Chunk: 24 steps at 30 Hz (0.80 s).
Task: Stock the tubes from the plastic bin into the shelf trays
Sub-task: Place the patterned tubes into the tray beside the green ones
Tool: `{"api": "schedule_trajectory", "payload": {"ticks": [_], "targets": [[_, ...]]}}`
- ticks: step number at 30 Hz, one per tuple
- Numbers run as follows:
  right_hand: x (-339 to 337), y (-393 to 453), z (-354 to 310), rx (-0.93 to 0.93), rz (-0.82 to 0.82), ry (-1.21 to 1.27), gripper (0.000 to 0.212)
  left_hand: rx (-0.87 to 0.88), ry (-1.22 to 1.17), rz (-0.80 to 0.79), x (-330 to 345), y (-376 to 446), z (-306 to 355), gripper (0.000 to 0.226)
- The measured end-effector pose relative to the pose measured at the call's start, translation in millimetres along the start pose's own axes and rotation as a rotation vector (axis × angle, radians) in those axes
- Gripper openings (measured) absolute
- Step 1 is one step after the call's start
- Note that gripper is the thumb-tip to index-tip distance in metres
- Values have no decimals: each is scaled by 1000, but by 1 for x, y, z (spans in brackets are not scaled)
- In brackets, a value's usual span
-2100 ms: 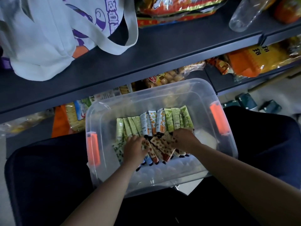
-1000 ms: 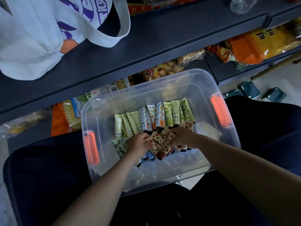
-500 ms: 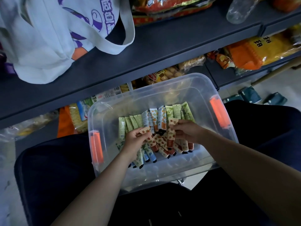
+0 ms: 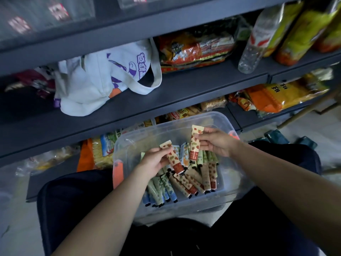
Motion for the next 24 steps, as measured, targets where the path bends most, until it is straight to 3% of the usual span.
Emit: {"api": "schedule_trajectory", "payload": {"ticks": [15,24], "targets": [[33,-63,-103,-204,-10,-252,11,285,190,-125,54,-64,93,8],[86,-113,-193,-368,-62,-464,16,487,399,-172,86,-124,183,19]]}}
Point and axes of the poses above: each hand's wrist, its own y-axis towards the middle knuckle, its own x-axis out of the palm, z = x × y, the point moved 7 cm from there along y, towards the middle knuckle, and after that the axes turned 9 degrees about -z, right-handed, at the moved point
